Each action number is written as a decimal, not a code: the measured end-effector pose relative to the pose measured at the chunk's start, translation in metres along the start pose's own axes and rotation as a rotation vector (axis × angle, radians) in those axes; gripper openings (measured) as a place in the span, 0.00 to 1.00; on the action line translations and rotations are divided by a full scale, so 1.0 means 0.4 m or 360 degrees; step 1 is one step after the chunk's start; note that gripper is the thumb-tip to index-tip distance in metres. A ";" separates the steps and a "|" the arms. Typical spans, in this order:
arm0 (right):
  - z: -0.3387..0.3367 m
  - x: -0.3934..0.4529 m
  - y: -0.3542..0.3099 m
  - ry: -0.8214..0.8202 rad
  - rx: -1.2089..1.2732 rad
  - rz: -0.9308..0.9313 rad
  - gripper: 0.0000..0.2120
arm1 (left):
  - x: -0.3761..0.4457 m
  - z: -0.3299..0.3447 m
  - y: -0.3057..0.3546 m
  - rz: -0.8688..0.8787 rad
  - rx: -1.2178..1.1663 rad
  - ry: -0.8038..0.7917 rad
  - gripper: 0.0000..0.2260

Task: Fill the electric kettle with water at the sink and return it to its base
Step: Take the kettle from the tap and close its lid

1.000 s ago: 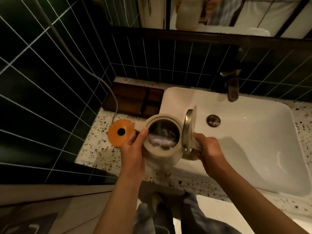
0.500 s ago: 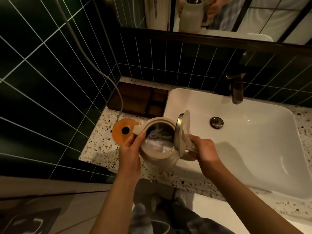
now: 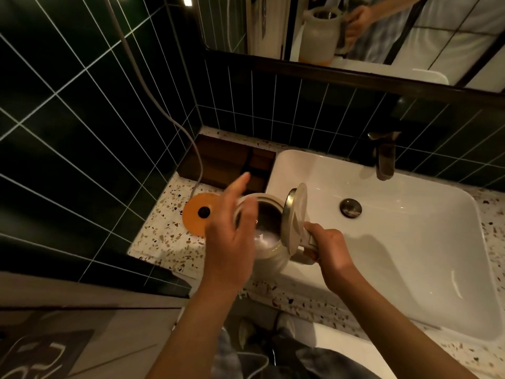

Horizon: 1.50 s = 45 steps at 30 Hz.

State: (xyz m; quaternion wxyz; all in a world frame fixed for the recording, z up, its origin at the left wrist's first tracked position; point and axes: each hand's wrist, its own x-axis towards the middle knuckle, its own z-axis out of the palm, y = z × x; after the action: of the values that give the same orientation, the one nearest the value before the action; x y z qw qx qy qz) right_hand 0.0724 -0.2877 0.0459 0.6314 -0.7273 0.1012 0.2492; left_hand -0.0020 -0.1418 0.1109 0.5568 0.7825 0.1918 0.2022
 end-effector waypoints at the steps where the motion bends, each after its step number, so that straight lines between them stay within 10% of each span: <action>1: -0.001 0.002 0.001 0.0004 0.0014 -0.0001 0.17 | -0.002 0.009 0.017 0.0066 0.0007 -0.0118 0.23; 12: -0.016 0.030 0.016 -0.0076 0.0021 -0.0036 0.16 | -0.012 0.065 0.029 0.0271 0.0364 -0.0610 0.35; 27: -0.038 0.047 0.034 -0.0097 0.0043 -0.0205 0.22 | -0.002 0.035 -0.076 0.0453 0.0829 -0.0006 0.28; 45: -0.043 0.048 0.031 -0.0189 0.0042 -0.0238 0.21 | 0.031 -0.001 -0.151 0.0339 0.1263 -0.0482 0.33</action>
State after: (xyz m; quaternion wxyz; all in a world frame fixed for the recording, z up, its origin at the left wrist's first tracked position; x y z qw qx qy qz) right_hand 0.0873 -0.3036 0.0269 0.6628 -0.7083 0.0121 0.2426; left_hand 0.0038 -0.1166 0.0550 0.2109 0.9720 0.0891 0.0522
